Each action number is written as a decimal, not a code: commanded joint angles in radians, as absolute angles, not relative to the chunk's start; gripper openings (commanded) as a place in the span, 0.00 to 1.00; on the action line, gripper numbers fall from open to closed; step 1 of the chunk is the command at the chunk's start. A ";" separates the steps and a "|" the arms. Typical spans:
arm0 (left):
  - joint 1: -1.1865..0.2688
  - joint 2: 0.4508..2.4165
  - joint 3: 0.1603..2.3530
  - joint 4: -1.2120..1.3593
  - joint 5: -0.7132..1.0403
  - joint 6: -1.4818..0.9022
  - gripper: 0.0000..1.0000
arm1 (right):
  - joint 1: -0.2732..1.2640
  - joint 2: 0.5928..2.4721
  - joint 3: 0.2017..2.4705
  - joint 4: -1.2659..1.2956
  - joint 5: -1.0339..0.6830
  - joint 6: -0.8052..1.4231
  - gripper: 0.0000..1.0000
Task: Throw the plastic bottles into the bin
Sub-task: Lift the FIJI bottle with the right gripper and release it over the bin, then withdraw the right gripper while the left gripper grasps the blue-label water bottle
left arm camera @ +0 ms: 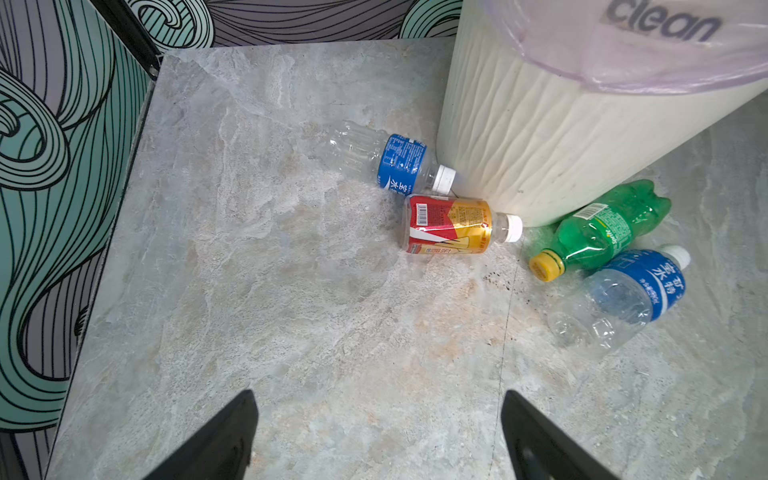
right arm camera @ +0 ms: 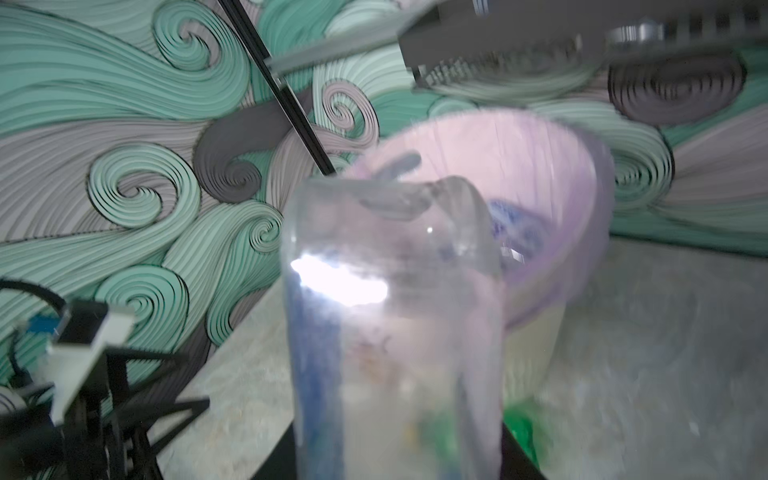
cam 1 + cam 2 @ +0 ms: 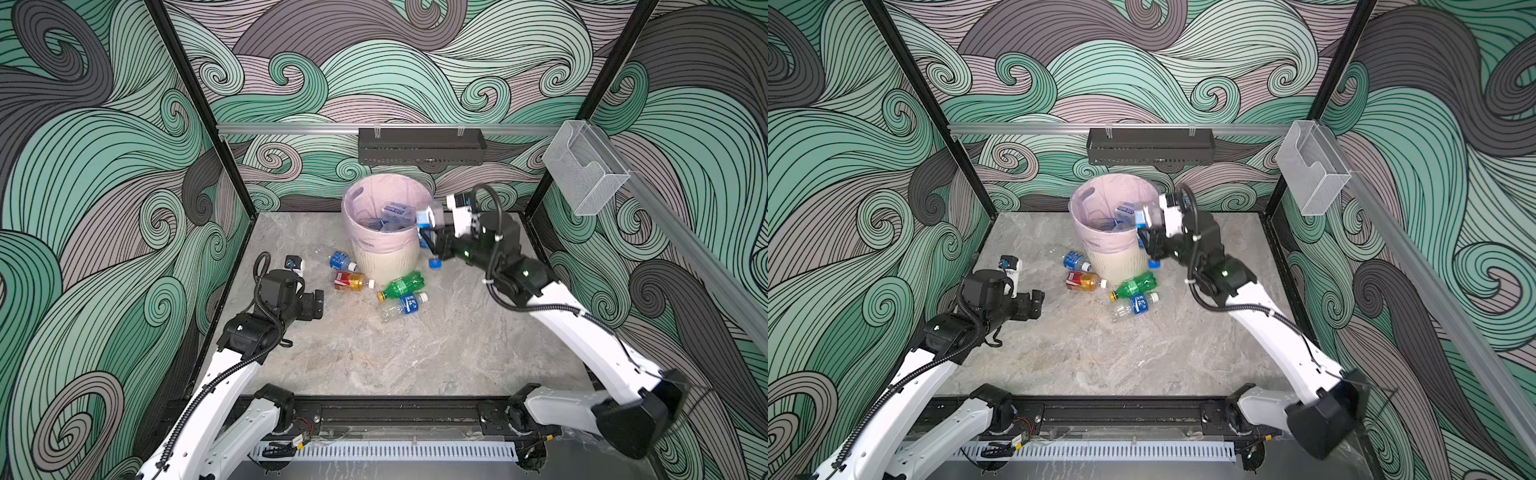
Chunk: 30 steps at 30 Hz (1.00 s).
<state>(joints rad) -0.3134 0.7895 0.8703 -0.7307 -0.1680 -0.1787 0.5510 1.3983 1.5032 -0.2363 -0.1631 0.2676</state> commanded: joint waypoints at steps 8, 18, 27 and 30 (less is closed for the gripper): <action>-0.305 0.740 0.882 -0.705 -0.089 -0.247 0.94 | 0.545 1.816 2.089 -0.511 -0.142 0.169 0.88; -0.323 0.826 0.875 -0.676 -0.005 -0.134 0.89 | 0.542 1.396 1.587 -0.364 -0.042 0.069 0.99; -0.496 1.043 0.921 -0.577 0.035 -0.030 0.89 | 0.392 1.103 1.134 -0.394 0.016 0.200 1.00; -0.529 1.125 0.944 -0.540 0.065 -0.020 0.89 | 0.336 1.029 0.981 -0.393 -0.010 0.290 1.00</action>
<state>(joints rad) -0.5034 1.0809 0.8867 -0.6033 0.0177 -0.0597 0.3725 1.0653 1.0847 -0.3622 -0.0002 0.1848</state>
